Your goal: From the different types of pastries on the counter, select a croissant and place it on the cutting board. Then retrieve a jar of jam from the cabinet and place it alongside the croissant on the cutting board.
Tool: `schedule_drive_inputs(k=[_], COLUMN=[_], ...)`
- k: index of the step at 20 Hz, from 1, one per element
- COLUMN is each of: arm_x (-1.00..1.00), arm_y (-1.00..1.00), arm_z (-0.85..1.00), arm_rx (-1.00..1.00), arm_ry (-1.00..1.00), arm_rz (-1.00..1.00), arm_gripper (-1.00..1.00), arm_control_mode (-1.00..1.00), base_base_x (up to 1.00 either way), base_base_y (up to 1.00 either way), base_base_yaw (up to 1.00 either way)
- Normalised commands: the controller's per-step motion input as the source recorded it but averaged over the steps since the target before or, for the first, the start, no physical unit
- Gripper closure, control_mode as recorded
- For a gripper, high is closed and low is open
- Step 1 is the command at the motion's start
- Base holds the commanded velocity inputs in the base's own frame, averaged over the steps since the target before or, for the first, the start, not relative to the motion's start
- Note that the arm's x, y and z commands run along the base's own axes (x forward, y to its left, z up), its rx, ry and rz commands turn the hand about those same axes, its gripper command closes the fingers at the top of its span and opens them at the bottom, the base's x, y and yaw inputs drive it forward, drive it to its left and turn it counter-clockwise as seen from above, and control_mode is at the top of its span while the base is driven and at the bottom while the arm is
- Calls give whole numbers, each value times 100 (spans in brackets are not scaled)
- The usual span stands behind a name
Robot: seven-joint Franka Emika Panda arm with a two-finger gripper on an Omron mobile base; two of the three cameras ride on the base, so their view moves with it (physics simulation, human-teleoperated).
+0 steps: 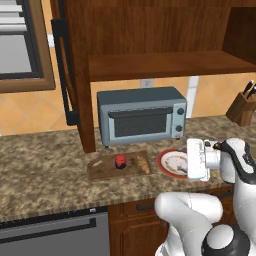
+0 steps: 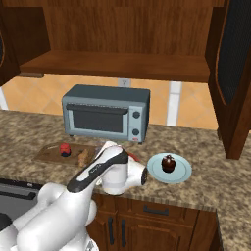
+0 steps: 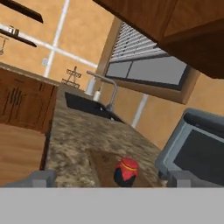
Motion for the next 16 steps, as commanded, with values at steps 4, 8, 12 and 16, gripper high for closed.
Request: schedule_drive_inputs(k=[4,8,12,16], arm_x=[-74,-46,-6,0], arm_y=[-97,-71,-47,-24], arm_z=[3,-4,-29,-33], arm_rx=[1,-5,-15,-14], arm_ry=[17,16,22,1], arm_rz=[-3,-8,-2,0], arm_gripper=[-100,-100,-100,-100], arm_control_mode=[-100,-100,-100,-100], base_base_x=[0,0,0,0], base_base_y=[0,0,0,0], base_base_yaw=[0,0,0,0])
